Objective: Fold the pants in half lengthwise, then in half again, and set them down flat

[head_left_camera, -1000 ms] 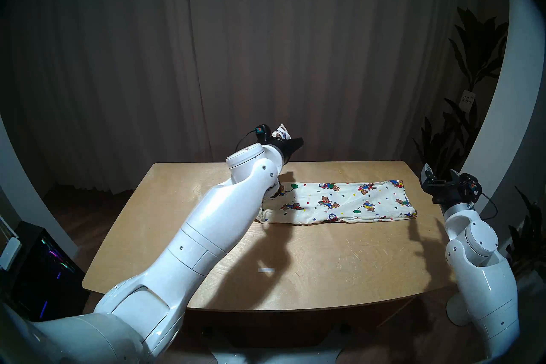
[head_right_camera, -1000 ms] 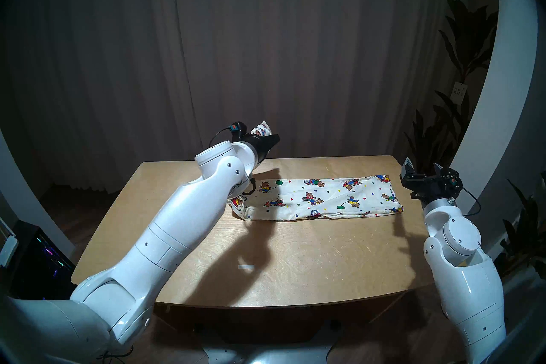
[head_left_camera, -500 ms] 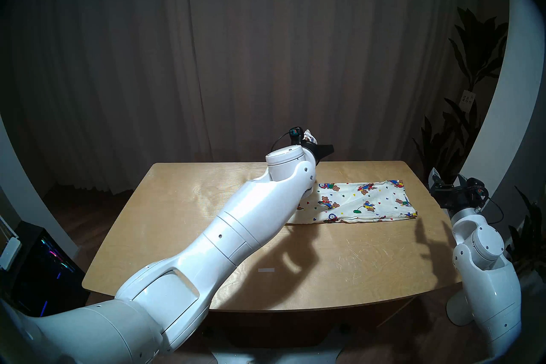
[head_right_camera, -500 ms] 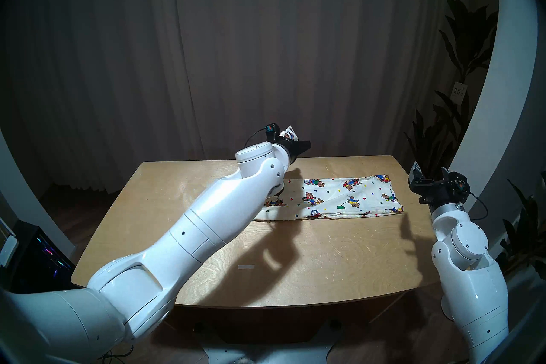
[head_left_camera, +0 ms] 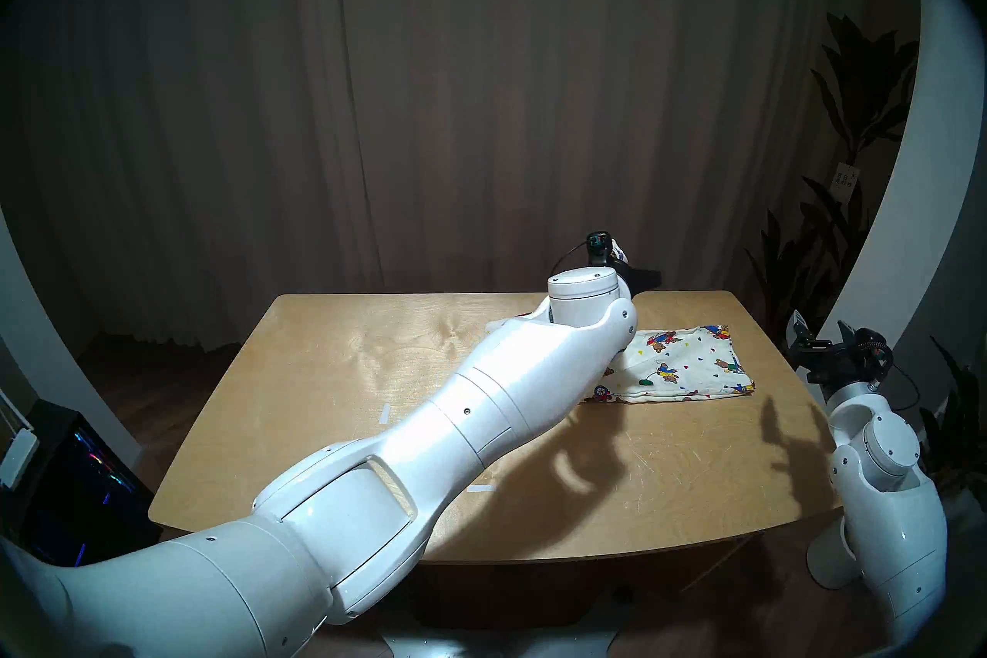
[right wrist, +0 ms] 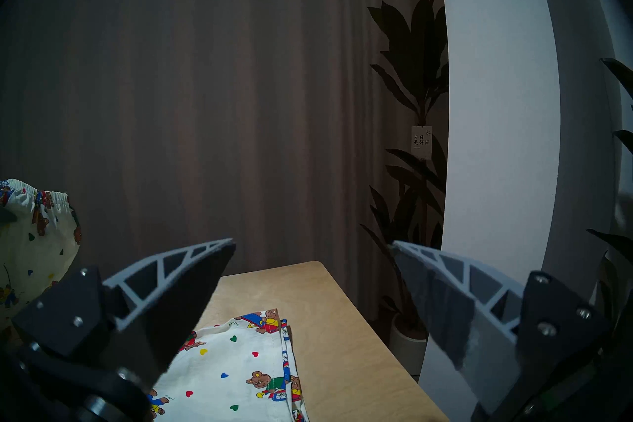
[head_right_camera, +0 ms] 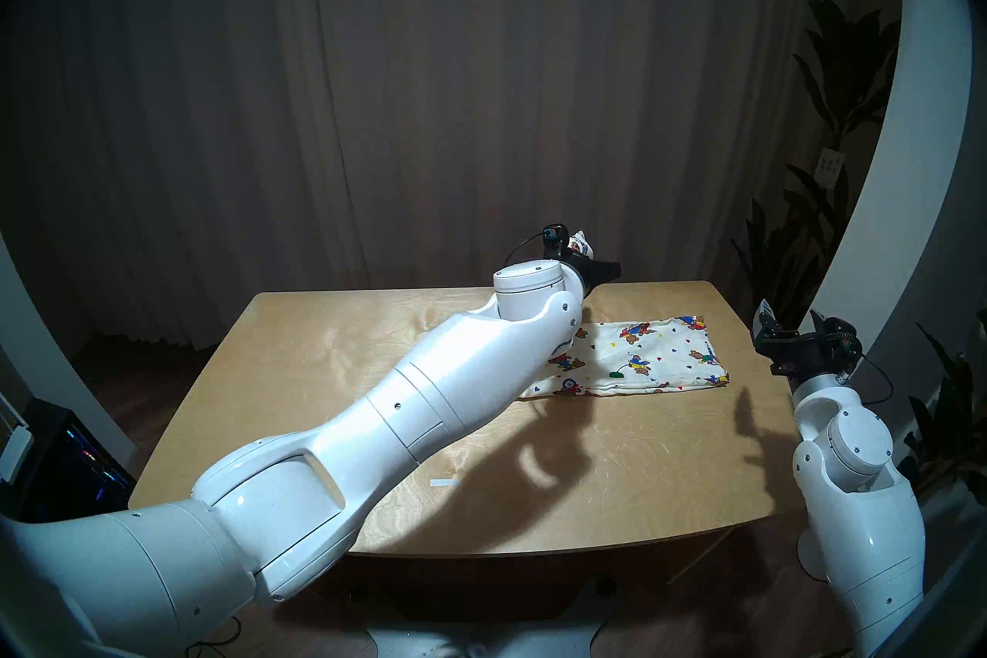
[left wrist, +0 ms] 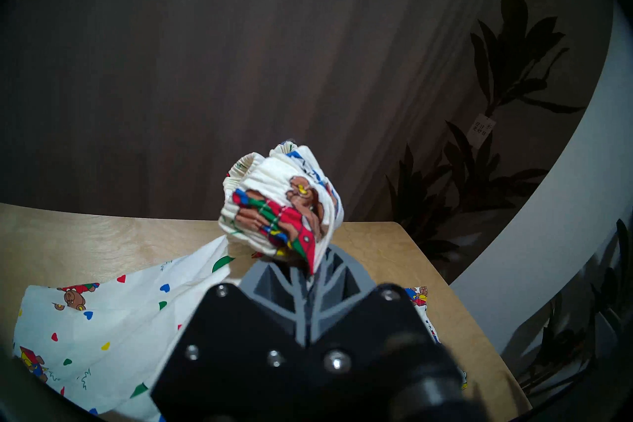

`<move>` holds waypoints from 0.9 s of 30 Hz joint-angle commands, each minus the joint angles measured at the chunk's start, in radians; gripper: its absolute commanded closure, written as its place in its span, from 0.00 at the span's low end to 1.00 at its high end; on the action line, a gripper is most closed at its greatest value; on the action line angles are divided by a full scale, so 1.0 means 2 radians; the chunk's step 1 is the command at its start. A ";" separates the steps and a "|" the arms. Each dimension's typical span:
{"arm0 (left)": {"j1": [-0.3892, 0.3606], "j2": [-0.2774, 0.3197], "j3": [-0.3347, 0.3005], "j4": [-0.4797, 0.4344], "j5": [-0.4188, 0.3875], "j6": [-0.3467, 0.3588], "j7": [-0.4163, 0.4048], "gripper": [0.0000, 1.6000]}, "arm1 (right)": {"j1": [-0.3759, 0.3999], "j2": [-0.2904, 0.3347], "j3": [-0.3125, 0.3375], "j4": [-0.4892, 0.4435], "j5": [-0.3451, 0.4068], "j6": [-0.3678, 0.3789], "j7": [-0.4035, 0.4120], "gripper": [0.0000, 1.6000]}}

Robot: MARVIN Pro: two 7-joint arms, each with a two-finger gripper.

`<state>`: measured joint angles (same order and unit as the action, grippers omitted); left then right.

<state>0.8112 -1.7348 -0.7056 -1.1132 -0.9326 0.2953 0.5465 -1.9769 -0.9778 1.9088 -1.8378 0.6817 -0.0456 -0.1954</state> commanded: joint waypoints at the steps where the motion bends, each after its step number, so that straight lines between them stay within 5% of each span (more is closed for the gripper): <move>1: -0.051 -0.055 0.023 0.049 0.018 -0.024 -0.017 1.00 | -0.003 0.002 0.013 -0.004 0.003 -0.006 0.003 0.00; 16: -0.083 -0.128 0.083 0.163 0.040 -0.056 -0.031 1.00 | -0.023 0.001 0.032 -0.024 0.006 -0.007 0.008 0.00; 27: -0.094 -0.136 0.106 0.193 0.031 -0.077 -0.046 1.00 | -0.022 0.009 0.053 -0.063 0.009 0.002 0.004 0.00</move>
<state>0.6757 -1.9681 -0.5011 -0.7318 -0.8641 0.1787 0.4732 -2.0332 -0.9779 1.9795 -1.8970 0.7001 -0.0482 -0.1786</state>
